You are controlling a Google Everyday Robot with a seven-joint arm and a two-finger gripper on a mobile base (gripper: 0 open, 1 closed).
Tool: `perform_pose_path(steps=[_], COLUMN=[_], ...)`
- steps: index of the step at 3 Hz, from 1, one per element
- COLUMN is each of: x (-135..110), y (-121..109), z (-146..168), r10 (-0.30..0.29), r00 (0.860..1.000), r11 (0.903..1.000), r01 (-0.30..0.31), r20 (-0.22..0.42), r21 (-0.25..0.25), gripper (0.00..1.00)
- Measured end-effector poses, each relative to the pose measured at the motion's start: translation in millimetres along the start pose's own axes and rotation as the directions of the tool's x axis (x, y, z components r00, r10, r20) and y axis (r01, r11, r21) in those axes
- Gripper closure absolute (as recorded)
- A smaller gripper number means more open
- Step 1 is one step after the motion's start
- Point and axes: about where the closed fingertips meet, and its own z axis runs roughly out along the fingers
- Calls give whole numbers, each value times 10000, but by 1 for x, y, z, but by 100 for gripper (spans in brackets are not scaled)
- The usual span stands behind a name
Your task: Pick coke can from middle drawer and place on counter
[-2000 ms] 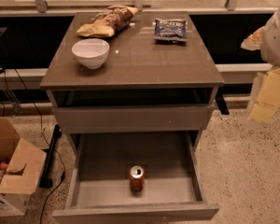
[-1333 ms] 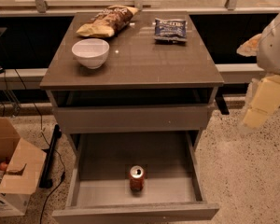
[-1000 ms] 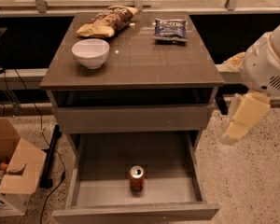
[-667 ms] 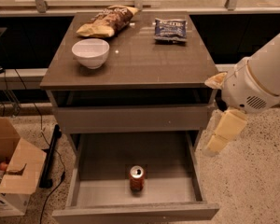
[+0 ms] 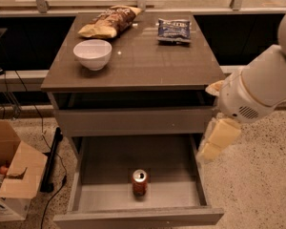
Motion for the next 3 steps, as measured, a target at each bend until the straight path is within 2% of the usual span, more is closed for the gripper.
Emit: perform_pose_path(steps=[1, 2, 3], x=[0, 0, 5], y=[11, 28, 43], z=[47, 110, 171], r10=[488, 1089, 2036], r00=[9986, 9908, 9699], r11=[9988, 9929, 9750], r01=[-487, -1047, -1884], r20=[218, 799, 1337], r21=[-70, -556, -1180], gripper=[0, 0, 0])
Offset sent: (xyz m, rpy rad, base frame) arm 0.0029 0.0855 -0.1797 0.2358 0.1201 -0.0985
